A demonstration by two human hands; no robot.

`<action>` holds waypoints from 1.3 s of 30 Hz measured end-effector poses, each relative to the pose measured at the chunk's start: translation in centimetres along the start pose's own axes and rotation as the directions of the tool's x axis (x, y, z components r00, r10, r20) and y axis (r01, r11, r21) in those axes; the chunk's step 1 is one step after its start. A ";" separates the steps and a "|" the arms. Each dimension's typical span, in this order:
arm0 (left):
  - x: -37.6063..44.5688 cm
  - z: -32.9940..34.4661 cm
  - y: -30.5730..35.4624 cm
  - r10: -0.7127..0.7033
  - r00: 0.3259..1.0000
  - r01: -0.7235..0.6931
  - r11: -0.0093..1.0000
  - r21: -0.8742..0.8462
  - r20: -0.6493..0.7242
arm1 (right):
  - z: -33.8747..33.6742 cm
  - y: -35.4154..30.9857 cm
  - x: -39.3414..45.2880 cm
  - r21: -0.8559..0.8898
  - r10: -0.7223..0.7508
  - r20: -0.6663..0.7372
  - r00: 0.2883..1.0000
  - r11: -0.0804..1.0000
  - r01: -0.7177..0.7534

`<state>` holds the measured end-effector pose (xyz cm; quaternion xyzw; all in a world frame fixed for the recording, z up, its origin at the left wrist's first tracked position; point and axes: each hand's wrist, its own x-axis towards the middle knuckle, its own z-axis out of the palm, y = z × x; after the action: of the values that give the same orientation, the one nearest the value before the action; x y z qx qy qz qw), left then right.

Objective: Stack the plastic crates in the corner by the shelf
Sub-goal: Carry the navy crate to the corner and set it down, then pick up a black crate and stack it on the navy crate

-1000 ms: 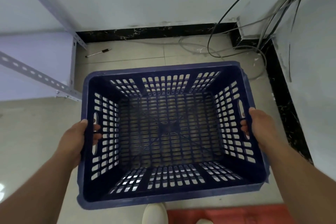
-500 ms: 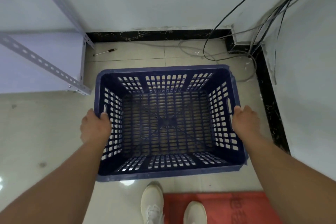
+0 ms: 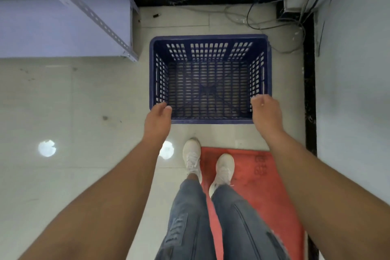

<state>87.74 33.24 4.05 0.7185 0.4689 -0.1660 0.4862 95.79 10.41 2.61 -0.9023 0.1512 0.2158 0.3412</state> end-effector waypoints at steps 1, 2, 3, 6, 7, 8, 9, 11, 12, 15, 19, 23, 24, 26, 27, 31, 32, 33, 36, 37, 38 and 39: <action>-1.5 -0.5 0.3 0.008 1.000 -0.008 1.000 -0.020 0.004 | -0.7 -0.5 -1.5 0.030 -0.025 0.005 1.000 0.999 0.025; -3.1 -1.1 0.6 0.016 1.000 -0.016 0.999 -0.037 0.008 | -1.4 -1.2 -3.0 0.065 -0.019 0.007 1.000 0.998 0.018; -4.5 -1.6 1.0 0.033 0.999 -0.032 0.998 -0.048 0.011 | -2.1 -1.6 -4.3 0.099 -0.011 0.009 1.000 0.995 0.010; -8.3 -3.5 1.8 0.076 0.997 -0.076 0.995 -0.067 0.004 | -4.1 -3.1 -8.2 0.186 0.025 0.056 0.998 0.982 -0.035; -9.3 -4.3 2.1 0.101 0.995 -0.100 0.993 -0.063 0.005 | -4.8 -3.6 -9.5 0.223 0.031 0.070 0.997 0.974 -0.046; -10.2 -5.1 2.4 0.130 0.991 -0.129 0.990 -0.055 0.011 | -5.5 -4.1 -10.7 0.261 0.043 0.082 0.996 0.963 -0.063; -11.1 -6.0 2.7 0.159 0.987 -0.158 0.986 -0.048 0.021 | -6.1 -4.4 -11.8 0.287 0.056 0.081 0.995 0.955 -0.077; -12.4 -7.7 3.0 0.204 0.978 -0.202 0.978 -0.046 0.042 | -7.2 -5.0 -13.9 0.337 0.094 0.078 0.993 0.934 -0.115; -13.1 -8.6 3.2 0.221 0.973 -0.218 0.975 -0.049 0.062 | -7.7 -5.2 -15.2 0.357 0.104 0.061 0.993 0.926 -0.119; -14.7 -10.7 3.6 0.284 0.945 -0.277 0.959 -0.067 0.161 | -8.8 -6.0 -18.9 0.332 0.061 -0.029 0.998 0.942 -0.048; -17.1 -12.8 3.9 0.363 0.883 -0.360 0.931 -0.066 0.297 | -9.0 -6.2 -23.8 0.361 0.029 -0.162 0.986 0.932 0.032; -19.4 -14.9 3.7 0.406 0.802 -0.429 0.902 -0.049 0.438 | -8.0 -5.3 -29.1 0.547 0.176 -0.213 0.961 0.837 -0.032; -19.9 -15.1 3.6 0.408 0.778 -0.445 0.895 -0.039 0.478 | -8.0 -5.0 -30.5 0.587 0.224 -0.222 0.949 0.808 -0.053; -21.0 -15.3 3.2 0.403 0.733 -0.478 0.878 -0.006 0.548 | -8.0 -4.3 -33.3 0.663 0.321 -0.250 0.913 0.744 -0.080; -21.5 -15.1 3.0 0.404 0.712 -0.498 0.867 0.006 0.574 | -8.0 -3.7 -34.7 0.693 0.358 -0.275 0.892 0.717 -0.074; -24.5 -13.4 1.9 0.421 0.613 -0.582 0.813 0.021 0.669 | -8.8 -0.9 -40.2 0.745 0.485 -0.381 0.787 0.666 -0.050; -25.4 -12.8 1.6 0.419 0.585 -0.605 0.796 0.028 0.695 | -8.9 -0.1 -41.6 0.764 0.521 -0.398 0.755 0.644 -0.041; -26.2 -12.3 1.2 0.416 0.556 -0.627 0.779 0.034 0.720 | -8.9 0.7 -43.1 0.781 0.551 -0.413 0.725 0.624 -0.030; -29.0 -10.8 -0.2 0.409 0.465 -0.687 0.726 0.028 0.785 | -8.9 3.0 -47.7 0.805 0.630 -0.458 0.627 0.593 -0.008; -30.2 -10.3 -0.8 0.407 0.434 -0.703 0.711 0.020 0.804 | -8.9 3.8 -49.4 0.816 0.654 -0.466 0.596 0.579 0.002; -31.4 -9.9 -1.4 0.402 0.402 -0.717 0.697 0.009 0.823 | -8.7 4.7 -51.0 0.827 0.681 -0.469 0.563 0.563 0.009; -32.7 -9.5 -2.2 0.395 0.367 -0.727 0.686 -0.005 0.842 | -8.5 5.5 -52.8 0.835 0.706 -0.472 0.528 0.550 0.011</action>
<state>67.37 24.81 30.05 0.7601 -0.1188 -0.3696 0.5211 50.40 7.28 31.31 -0.6094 0.5567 -0.2080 0.5248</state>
